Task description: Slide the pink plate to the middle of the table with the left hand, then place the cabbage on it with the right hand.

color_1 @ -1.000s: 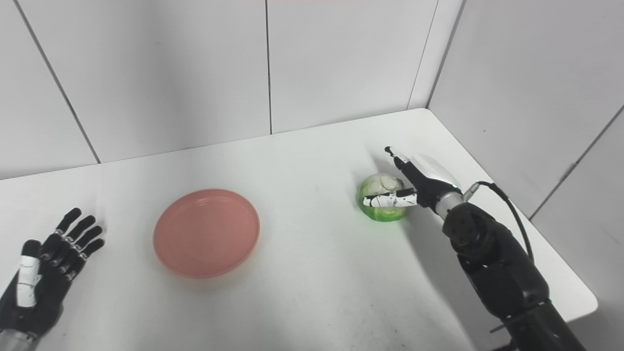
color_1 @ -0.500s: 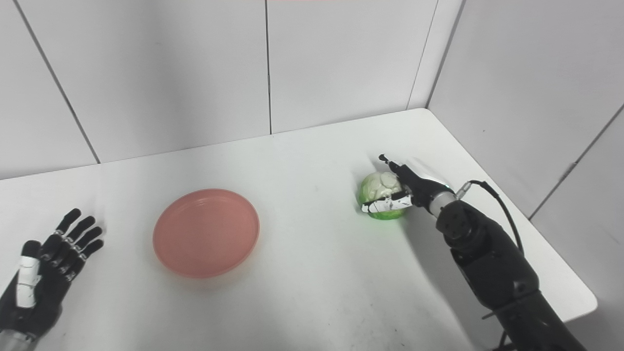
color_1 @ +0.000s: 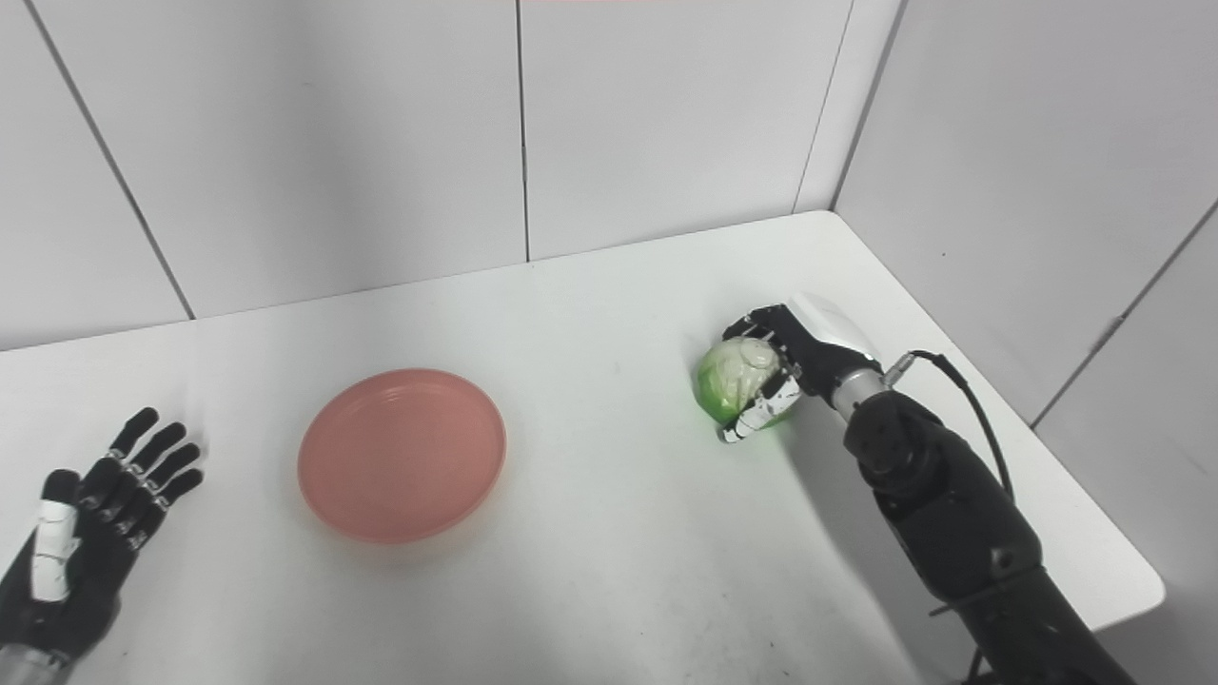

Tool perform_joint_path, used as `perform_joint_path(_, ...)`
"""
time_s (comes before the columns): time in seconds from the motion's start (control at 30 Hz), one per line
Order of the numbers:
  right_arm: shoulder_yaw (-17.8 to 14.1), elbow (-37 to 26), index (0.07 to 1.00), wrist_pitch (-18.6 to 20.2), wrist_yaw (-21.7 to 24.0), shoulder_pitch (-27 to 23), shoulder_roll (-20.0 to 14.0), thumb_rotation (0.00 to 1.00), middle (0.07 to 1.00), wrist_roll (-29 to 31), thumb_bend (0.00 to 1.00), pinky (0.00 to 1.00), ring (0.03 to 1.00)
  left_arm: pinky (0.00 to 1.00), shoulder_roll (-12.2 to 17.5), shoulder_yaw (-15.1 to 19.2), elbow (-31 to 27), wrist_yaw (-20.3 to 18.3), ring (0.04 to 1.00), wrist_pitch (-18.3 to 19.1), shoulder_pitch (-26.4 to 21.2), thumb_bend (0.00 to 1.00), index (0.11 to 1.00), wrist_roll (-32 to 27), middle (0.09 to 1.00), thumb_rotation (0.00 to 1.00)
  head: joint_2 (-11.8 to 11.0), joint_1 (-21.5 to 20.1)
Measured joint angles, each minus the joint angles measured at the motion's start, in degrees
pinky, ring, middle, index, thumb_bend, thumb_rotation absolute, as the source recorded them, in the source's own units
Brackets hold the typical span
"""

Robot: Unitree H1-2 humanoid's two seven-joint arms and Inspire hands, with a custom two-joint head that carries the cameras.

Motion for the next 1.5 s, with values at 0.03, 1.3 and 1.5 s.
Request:
perform_joint_path(0.03, 0.0, 0.4, 0.504, -0.2, -0.4, -0.2, 0.0, 0.0, 0.461, 0.0, 0.53, 0.43, 0.449, 0.9, 0.0, 0.0, -0.1, 0.1, 0.913, 0.0, 0.0, 0.87, 0.929, 0.0, 0.93, 0.89, 0.0, 0.0)
perform_joint_path(1.3, 3.2, -17.7, 0.518, 10.4, 8.9, -8.0, 0.3, 0.0, 0.447, -1.5, 0.53, 0.36, 0.41, 0.96, -4.2, -3.2, -3.5, 6.8, 0.951, -0.3, 1.1, 0.92, 0.963, 5.6, 0.958, 0.97, -1.7, 12.4)
perform_joint_path(1.5, 6.5, -17.8, 0.524, 10.3, 11.4, -11.7, 0.3, 0.0, 0.432, -1.8, 0.52, 0.32, 0.381, 0.96, -5.4, -4.4, -4.6, 9.1, 0.948, 1.0, 1.1, 0.9, 0.964, 7.0, 0.957, 0.98, -2.3, 16.4)
